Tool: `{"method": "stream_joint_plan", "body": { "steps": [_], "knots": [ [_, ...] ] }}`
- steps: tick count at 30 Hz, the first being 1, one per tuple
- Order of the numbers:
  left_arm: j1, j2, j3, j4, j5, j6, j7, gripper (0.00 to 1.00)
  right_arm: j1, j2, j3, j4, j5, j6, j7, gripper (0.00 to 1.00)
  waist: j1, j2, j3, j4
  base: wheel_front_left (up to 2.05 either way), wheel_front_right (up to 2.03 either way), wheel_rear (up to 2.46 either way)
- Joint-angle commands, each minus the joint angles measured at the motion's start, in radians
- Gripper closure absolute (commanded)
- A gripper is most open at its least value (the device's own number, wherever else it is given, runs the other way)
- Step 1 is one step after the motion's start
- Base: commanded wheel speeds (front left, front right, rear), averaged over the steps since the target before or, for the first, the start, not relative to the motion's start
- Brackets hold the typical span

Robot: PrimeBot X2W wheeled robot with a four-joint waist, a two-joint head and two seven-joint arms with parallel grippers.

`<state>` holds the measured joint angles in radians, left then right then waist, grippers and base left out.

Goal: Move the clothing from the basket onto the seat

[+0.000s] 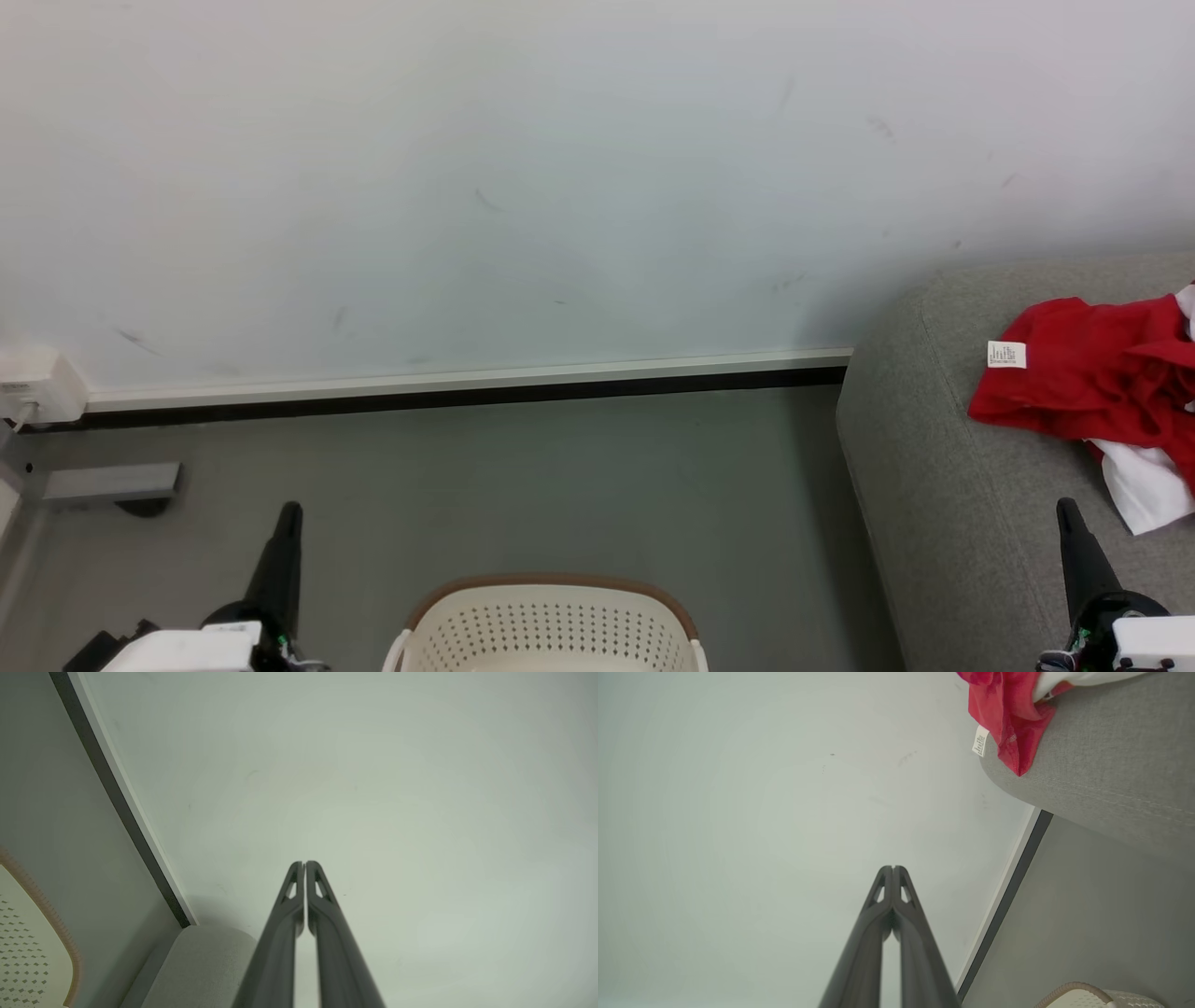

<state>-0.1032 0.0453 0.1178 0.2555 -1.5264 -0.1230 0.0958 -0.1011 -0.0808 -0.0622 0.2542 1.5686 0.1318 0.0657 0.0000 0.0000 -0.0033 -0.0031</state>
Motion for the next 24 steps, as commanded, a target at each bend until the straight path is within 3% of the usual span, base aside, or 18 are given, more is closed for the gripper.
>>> {"method": "stream_joint_plan", "body": {
  "steps": [1, 11, 24],
  "knots": [
    [-0.011, 0.008, 0.0, -0.004, -0.02, -0.006, 0.005, 1.0, -0.016, 0.002, -0.006, -0.007, 0.019, -0.002, 0.006, 1.0, 0.0, 0.0, 0.0, 0.0, 0.0, 0.0, 0.0],
    [-0.018, 0.008, -0.002, -0.007, -0.09, -0.011, 0.023, 1.0, -0.019, 0.004, -0.023, -0.007, 0.076, -0.002, 0.024, 1.0, 0.0, 0.0, 0.003, 0.003, 0.0, 0.0, 0.0],
    [-0.017, 0.008, -0.002, -0.007, -0.091, -0.009, 0.024, 1.0, -0.016, 0.005, -0.024, -0.007, 0.074, -0.002, 0.026, 1.0, 0.0, 0.0, 0.003, 0.003, 0.0, 0.0, 0.0]
  ]
}}
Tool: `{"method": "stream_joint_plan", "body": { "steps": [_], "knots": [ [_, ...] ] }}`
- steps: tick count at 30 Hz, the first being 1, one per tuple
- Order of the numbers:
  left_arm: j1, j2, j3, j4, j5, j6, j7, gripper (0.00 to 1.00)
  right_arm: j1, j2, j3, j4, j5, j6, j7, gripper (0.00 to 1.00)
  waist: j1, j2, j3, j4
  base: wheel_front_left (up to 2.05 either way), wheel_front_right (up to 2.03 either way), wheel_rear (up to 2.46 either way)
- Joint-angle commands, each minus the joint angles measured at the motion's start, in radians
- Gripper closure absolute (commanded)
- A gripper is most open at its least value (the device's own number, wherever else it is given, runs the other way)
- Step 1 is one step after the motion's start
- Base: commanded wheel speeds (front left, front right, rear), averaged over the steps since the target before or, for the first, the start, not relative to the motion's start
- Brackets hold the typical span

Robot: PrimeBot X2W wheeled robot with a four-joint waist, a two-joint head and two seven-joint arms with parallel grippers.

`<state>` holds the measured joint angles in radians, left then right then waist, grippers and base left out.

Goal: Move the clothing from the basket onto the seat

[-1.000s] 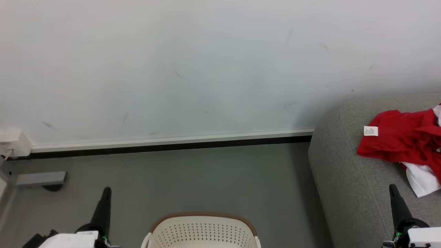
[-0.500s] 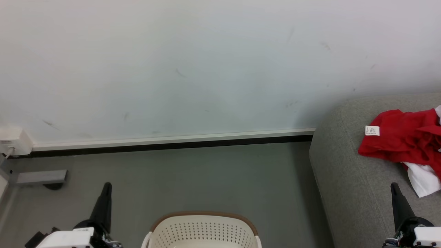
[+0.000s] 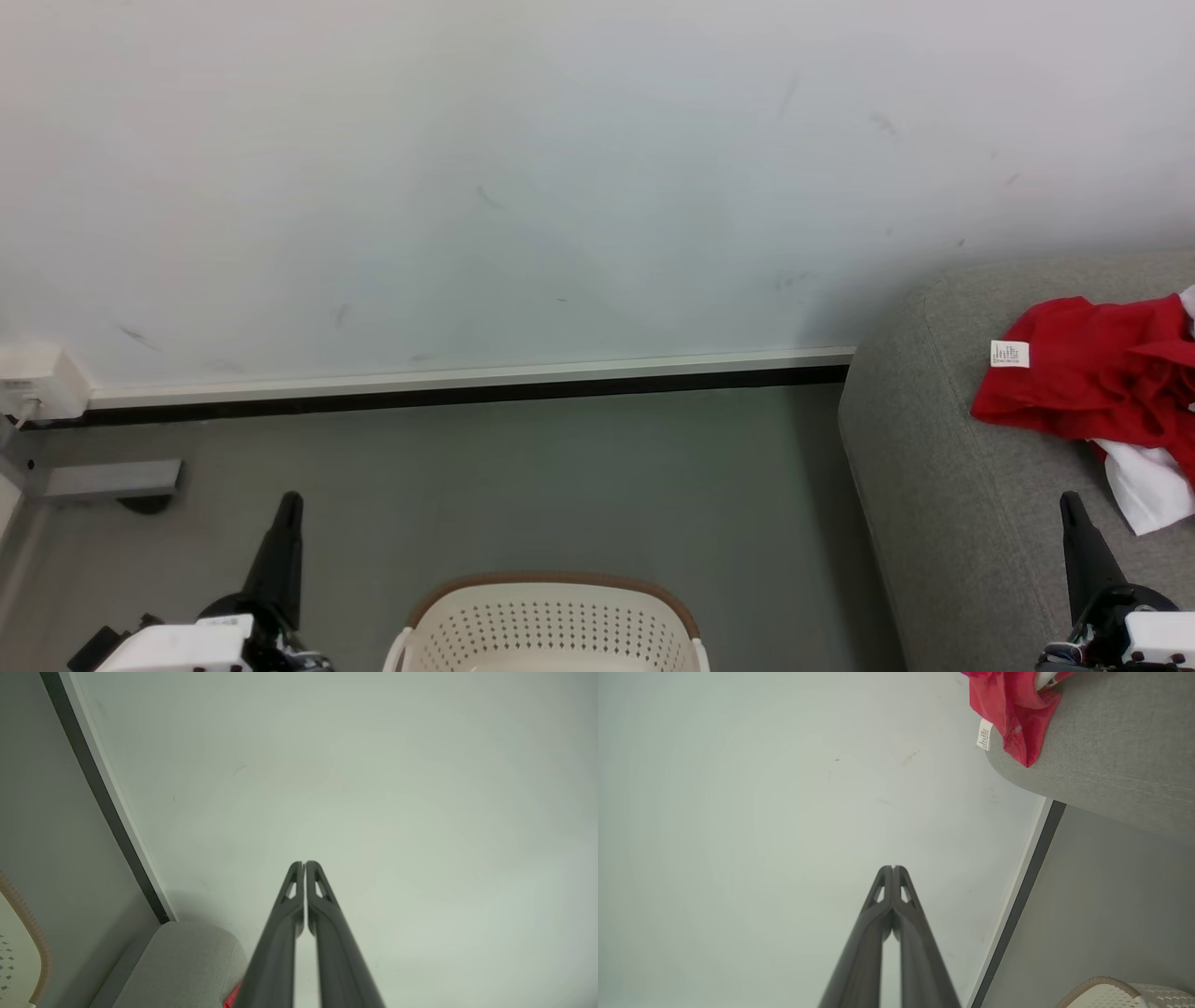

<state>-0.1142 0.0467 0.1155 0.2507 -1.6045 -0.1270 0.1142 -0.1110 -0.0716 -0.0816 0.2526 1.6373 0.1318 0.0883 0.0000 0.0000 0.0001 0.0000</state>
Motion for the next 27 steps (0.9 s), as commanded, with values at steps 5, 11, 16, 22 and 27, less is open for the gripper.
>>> {"method": "stream_joint_plan", "body": {
  "steps": [5, 11, 16, 22, 27],
  "knots": [
    [-0.006, 0.007, 0.001, -0.002, -0.012, -0.005, 0.006, 1.0, -0.006, -0.004, -0.005, -0.005, 0.004, -0.002, 0.004, 1.0, 0.0, 0.0, 0.0, 0.0, 0.0, 0.0, 0.0],
    [-0.006, 0.007, 0.001, -0.002, -0.012, -0.005, 0.006, 1.0, -0.006, -0.003, -0.006, -0.005, 0.003, -0.002, 0.004, 1.0, 0.0, 0.0, 0.0, 0.0, 0.0, 0.0, 0.0],
    [-0.006, 0.007, 0.0, -0.002, -0.012, -0.005, 0.006, 1.0, -0.006, -0.002, -0.007, -0.005, 0.002, -0.002, 0.005, 1.0, 0.0, 0.0, 0.0, 0.0, 0.0, 0.0, 0.0],
    [-0.006, 0.007, 0.0, -0.002, -0.012, -0.005, 0.006, 1.0, -0.006, -0.002, -0.007, -0.005, 0.001, -0.002, 0.006, 1.0, 0.0, 0.0, 0.0, 0.0, 0.0, 0.0, 0.0],
    [-0.006, 0.007, 0.001, -0.002, -0.012, -0.005, 0.006, 1.0, -0.006, -0.001, -0.008, -0.005, 0.0, -0.002, 0.006, 1.0, 0.0, 0.0, 0.0, 0.0, 0.0, 0.0, 0.0]
  ]
}}
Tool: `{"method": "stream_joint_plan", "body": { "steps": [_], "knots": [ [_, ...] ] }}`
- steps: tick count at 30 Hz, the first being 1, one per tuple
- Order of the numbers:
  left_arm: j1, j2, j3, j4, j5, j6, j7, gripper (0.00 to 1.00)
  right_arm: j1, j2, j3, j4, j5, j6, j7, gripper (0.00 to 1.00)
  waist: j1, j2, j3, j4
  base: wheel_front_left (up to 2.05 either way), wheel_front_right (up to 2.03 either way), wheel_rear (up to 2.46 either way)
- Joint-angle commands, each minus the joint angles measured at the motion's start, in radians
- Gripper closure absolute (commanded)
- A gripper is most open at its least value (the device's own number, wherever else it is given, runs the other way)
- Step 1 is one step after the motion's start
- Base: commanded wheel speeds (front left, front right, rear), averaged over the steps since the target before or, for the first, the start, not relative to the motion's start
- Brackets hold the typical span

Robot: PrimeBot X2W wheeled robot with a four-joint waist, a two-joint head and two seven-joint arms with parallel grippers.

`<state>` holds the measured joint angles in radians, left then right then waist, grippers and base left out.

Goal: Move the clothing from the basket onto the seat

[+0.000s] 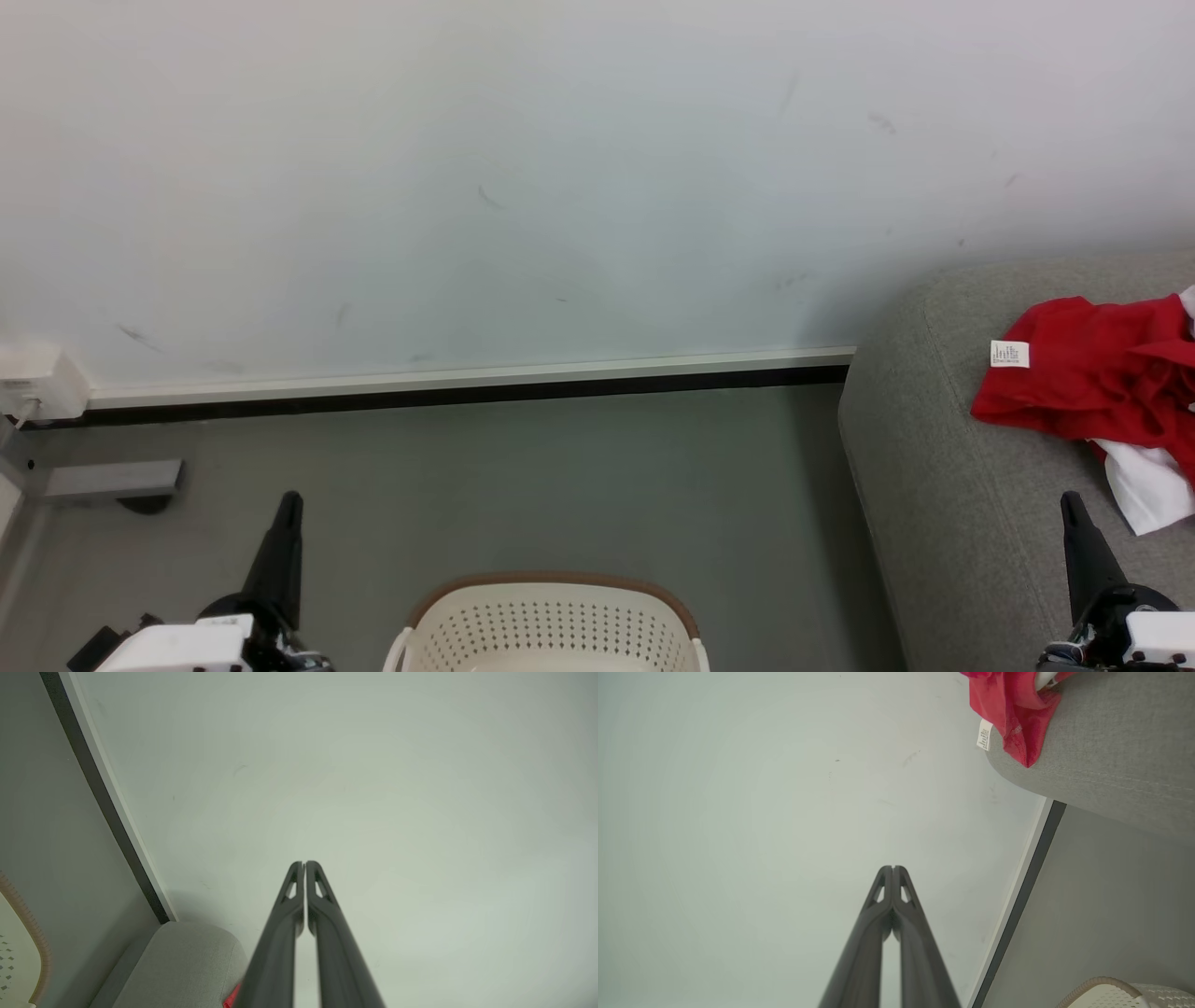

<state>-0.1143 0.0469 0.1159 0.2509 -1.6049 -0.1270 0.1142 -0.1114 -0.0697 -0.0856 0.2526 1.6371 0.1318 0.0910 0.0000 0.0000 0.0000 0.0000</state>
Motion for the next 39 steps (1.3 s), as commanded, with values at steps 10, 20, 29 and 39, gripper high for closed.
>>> {"method": "stream_joint_plan", "body": {
  "steps": [10, 20, 29, 39],
  "knots": [
    [-0.006, 0.006, 0.0, -0.002, -0.012, -0.005, 0.006, 1.0, -0.006, -0.003, -0.004, -0.005, -0.001, -0.002, 0.005, 1.0, 0.0, 0.0, 0.0, 0.0, 0.0, 0.0, 0.0],
    [-0.006, 0.006, 0.0, -0.002, -0.012, -0.005, 0.006, 1.0, -0.006, -0.002, -0.005, -0.005, -0.003, -0.002, 0.005, 1.0, 0.0, 0.0, 0.0, 0.0, 0.0, 0.0, 0.0],
    [-0.006, 0.006, 0.0, -0.002, -0.012, -0.005, 0.006, 1.0, -0.006, -0.001, -0.006, -0.004, -0.004, -0.002, 0.006, 1.0, 0.0, 0.0, 0.0, 0.0, 0.0, 0.0, 0.0],
    [-0.006, 0.006, 0.0, -0.002, -0.012, -0.005, 0.006, 1.0, -0.006, 0.0, -0.007, -0.004, -0.005, -0.002, 0.006, 1.0, 0.0, 0.0, 0.0, 0.0, 0.0, 0.0, 0.0]
  ]
}}
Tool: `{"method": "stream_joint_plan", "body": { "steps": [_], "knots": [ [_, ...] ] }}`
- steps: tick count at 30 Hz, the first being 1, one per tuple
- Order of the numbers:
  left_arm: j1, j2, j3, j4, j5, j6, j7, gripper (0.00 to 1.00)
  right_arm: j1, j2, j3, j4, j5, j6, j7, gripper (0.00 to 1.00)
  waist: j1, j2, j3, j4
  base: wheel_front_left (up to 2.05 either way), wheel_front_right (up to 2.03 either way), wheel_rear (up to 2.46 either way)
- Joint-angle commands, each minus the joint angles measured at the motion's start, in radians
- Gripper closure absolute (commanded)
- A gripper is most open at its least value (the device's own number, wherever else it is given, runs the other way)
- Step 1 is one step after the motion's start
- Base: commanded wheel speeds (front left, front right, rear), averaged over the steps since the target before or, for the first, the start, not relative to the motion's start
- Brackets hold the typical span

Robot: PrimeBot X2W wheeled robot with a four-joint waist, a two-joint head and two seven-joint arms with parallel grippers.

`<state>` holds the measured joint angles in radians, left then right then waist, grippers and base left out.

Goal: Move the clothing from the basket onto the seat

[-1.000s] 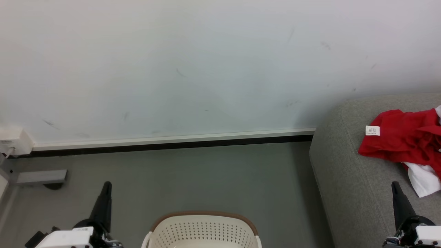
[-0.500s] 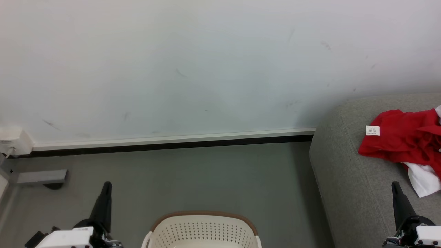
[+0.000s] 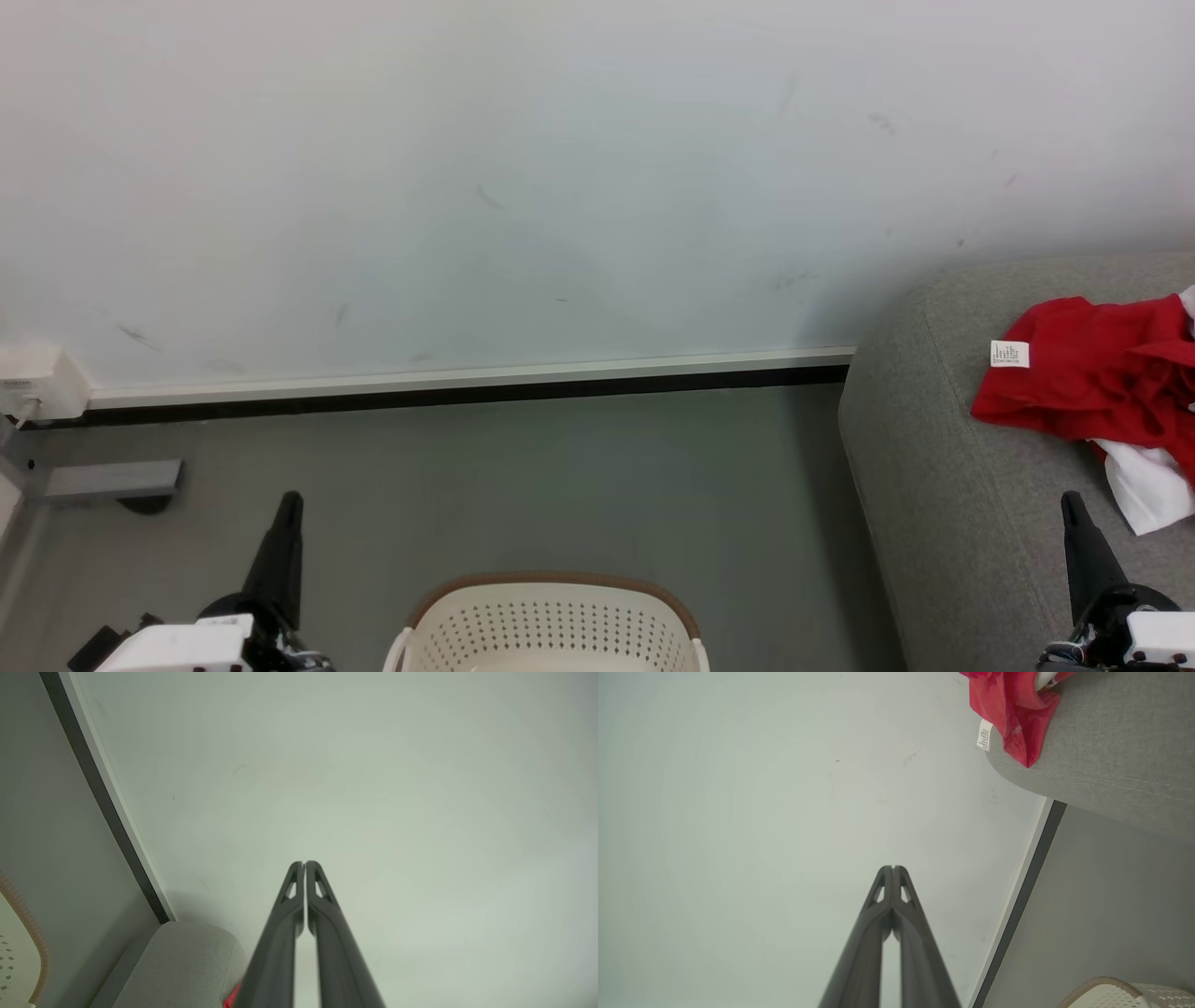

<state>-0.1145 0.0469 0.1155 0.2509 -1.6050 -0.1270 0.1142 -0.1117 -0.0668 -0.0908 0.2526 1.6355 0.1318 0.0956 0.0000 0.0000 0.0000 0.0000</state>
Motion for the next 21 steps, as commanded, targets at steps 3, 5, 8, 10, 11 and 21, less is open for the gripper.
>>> {"method": "stream_joint_plan", "body": {
  "steps": [3, 5, 8, 10, 11, 21],
  "knots": [
    [-0.006, 0.006, 0.0, -0.002, -0.012, -0.005, 0.006, 1.0, -0.006, -0.002, -0.003, -0.004, -0.004, -0.002, 0.002, 1.0, 0.0, 0.0, 0.0, 0.0, 0.0, 0.0, 0.0],
    [-0.006, 0.006, 0.0, -0.002, -0.012, -0.005, 0.006, 1.0, -0.006, -0.002, -0.003, -0.004, -0.005, -0.002, 0.002, 1.0, 0.0, 0.0, 0.0, 0.0, 0.0, 0.0, 0.0],
    [-0.006, 0.006, 0.001, -0.002, -0.012, -0.005, 0.006, 1.0, -0.006, -0.002, -0.003, -0.004, -0.005, -0.002, 0.002, 1.0, 0.0, 0.0, 0.0, 0.0, 0.0, 0.0, 0.0],
    [-0.006, 0.006, 0.0, -0.002, -0.012, -0.005, 0.006, 1.0, -0.006, -0.002, -0.003, -0.004, -0.005, -0.002, 0.002, 1.0, 0.0, 0.0, 0.0, 0.0, 0.0, 0.0, 0.0],
    [-0.006, 0.006, 0.0, -0.002, -0.012, -0.005, 0.006, 1.0, -0.006, -0.002, -0.003, -0.004, -0.005, -0.002, 0.003, 1.0, 0.0, 0.0, 0.0, 0.0, 0.0, 0.0, 0.0],
    [-0.006, 0.006, 0.0, -0.002, -0.012, -0.005, 0.006, 1.0, -0.006, -0.001, -0.004, -0.004, -0.005, -0.002, 0.004, 1.0, 0.0, 0.0, 0.0, 0.0, 0.0, 0.0, 0.0]
  ]
}}
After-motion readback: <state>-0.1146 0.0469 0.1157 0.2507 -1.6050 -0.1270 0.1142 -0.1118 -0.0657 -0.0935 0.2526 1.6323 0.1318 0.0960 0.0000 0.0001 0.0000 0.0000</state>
